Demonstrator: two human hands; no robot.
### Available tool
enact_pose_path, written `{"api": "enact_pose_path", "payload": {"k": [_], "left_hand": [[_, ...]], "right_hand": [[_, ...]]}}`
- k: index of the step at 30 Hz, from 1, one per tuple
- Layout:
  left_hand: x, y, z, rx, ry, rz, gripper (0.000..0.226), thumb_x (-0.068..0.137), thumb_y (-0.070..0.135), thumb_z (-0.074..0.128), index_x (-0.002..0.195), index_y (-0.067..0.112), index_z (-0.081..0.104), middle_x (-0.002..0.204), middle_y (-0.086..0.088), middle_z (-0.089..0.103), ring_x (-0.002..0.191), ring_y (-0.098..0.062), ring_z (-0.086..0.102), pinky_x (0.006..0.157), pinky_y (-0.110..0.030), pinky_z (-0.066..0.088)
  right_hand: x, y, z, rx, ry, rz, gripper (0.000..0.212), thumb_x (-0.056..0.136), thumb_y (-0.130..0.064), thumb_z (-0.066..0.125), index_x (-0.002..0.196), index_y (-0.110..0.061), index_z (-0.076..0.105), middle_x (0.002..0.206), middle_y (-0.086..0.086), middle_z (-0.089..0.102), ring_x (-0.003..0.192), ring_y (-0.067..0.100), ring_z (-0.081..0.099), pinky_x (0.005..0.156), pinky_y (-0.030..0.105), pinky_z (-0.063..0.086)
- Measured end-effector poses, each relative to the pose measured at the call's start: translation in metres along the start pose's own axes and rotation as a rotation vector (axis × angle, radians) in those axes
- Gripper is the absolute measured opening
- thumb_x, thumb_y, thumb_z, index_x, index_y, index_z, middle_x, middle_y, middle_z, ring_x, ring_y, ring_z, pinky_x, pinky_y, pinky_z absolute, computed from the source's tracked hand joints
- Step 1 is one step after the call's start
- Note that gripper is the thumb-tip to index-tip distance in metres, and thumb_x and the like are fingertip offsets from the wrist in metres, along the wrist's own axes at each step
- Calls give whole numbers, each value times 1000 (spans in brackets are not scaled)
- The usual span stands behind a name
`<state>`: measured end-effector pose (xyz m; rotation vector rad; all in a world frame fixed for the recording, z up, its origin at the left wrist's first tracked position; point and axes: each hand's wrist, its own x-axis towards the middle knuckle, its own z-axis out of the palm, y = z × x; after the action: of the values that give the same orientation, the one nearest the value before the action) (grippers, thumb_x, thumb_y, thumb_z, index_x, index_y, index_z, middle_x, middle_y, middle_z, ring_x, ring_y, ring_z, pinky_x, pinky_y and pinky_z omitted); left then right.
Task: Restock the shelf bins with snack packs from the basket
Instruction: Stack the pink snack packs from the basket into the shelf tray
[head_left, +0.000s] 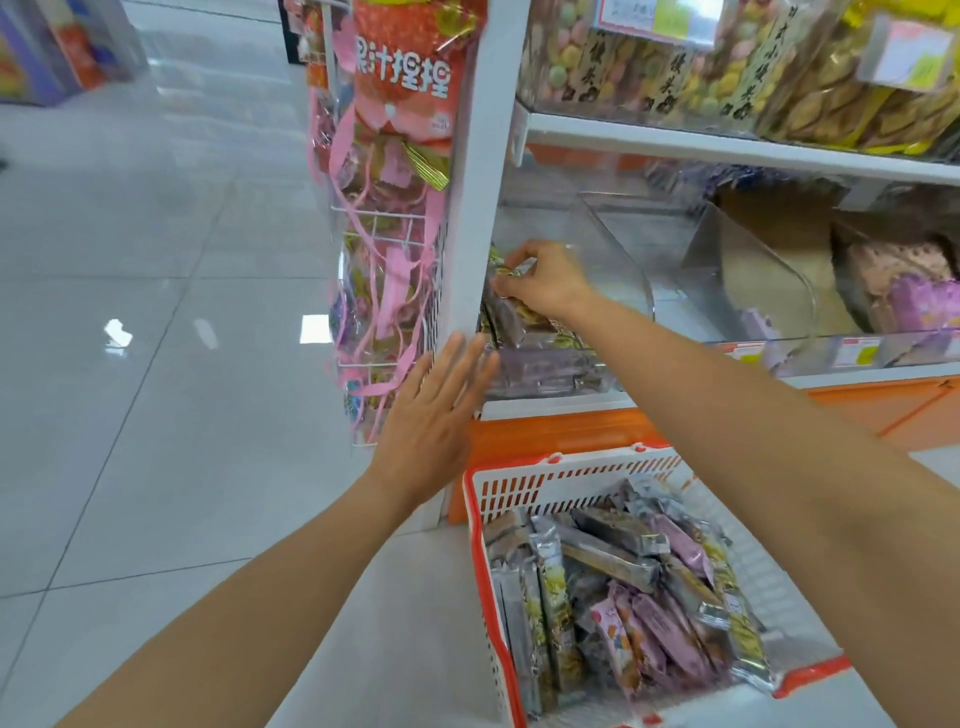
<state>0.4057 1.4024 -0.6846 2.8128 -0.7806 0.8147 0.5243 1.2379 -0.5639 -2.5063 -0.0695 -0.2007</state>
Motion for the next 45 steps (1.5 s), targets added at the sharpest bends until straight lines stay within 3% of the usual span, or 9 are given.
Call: {"api": "enact_pose_path", "payload": {"k": [13, 21, 25, 31, 34, 37, 39, 42, 45], "left_hand": [[2, -11, 12, 13, 46, 66, 90, 79, 4, 58, 156, 14, 12, 164, -11, 11, 151, -28, 6, 122, -44, 8], [4, -9, 12, 8, 10, 39, 95, 78, 5, 66, 156, 15, 12, 164, -8, 8, 152, -26, 3, 121, -44, 10], [3, -9, 12, 28, -32, 25, 100, 79, 13, 73, 157, 15, 10, 164, -8, 6, 152, -26, 2, 121, -44, 11], [1, -6, 9, 31, -50, 12, 101, 77, 12, 72, 157, 14, 9, 164, -9, 7, 152, -27, 3, 121, -46, 13], [1, 3, 7, 14, -42, -20, 99, 75, 10, 70, 156, 12, 14, 163, -11, 13, 151, -29, 9, 121, -45, 13], [-2, 16, 7, -10, 50, -13, 90, 67, 6, 69, 148, 6, 29, 146, -13, 31, 137, -31, 28, 115, -41, 15], [-7, 28, 9, -37, 81, 72, 78, 67, 10, 70, 138, 5, 40, 134, -13, 39, 123, -32, 37, 106, -42, 25], [-17, 45, 21, -68, -18, 191, 54, 66, 14, 71, 117, 6, 57, 120, -14, 55, 112, -32, 46, 93, -40, 34], [-31, 59, 40, -98, -248, 132, 48, 70, 23, 78, 114, 7, 65, 111, -15, 62, 103, -34, 56, 87, -41, 44]], "right_hand": [[1, 12, 28, -96, -110, 60, 43, 79, -46, 74, 107, -15, 65, 110, 9, 66, 102, 25, 61, 72, 28, 42], [-2, 11, 19, 12, -278, 111, 47, 82, -36, 75, 120, -13, 64, 129, 9, 59, 118, 23, 56, 100, 32, 45], [-6, 9, 17, 17, -319, 98, 32, 85, -31, 71, 109, -10, 68, 111, 5, 64, 105, 21, 59, 94, 37, 49], [-12, 13, 13, 10, -356, 44, 21, 93, -19, 63, 107, -7, 73, 121, 7, 67, 109, 20, 61, 94, 31, 48], [-24, 15, 7, 62, -256, -31, 19, 94, -16, 61, 106, -8, 73, 116, 6, 70, 105, 16, 62, 94, 28, 48], [-48, 19, -6, 193, -80, -124, 17, 95, -19, 59, 104, -12, 71, 100, 7, 72, 85, 10, 61, 75, 16, 50], [-68, 28, -15, 225, 12, -200, 14, 96, -18, 57, 101, -16, 70, 88, 8, 70, 74, 16, 60, 67, 23, 51], [-100, 53, -23, 129, 152, -285, 15, 95, -20, 55, 95, -18, 69, 74, 6, 66, 65, 20, 57, 59, 34, 47], [-132, 85, -16, 8, 116, -241, 14, 95, -20, 56, 97, -15, 69, 75, 0, 65, 64, 13, 57, 61, 32, 48]]}}
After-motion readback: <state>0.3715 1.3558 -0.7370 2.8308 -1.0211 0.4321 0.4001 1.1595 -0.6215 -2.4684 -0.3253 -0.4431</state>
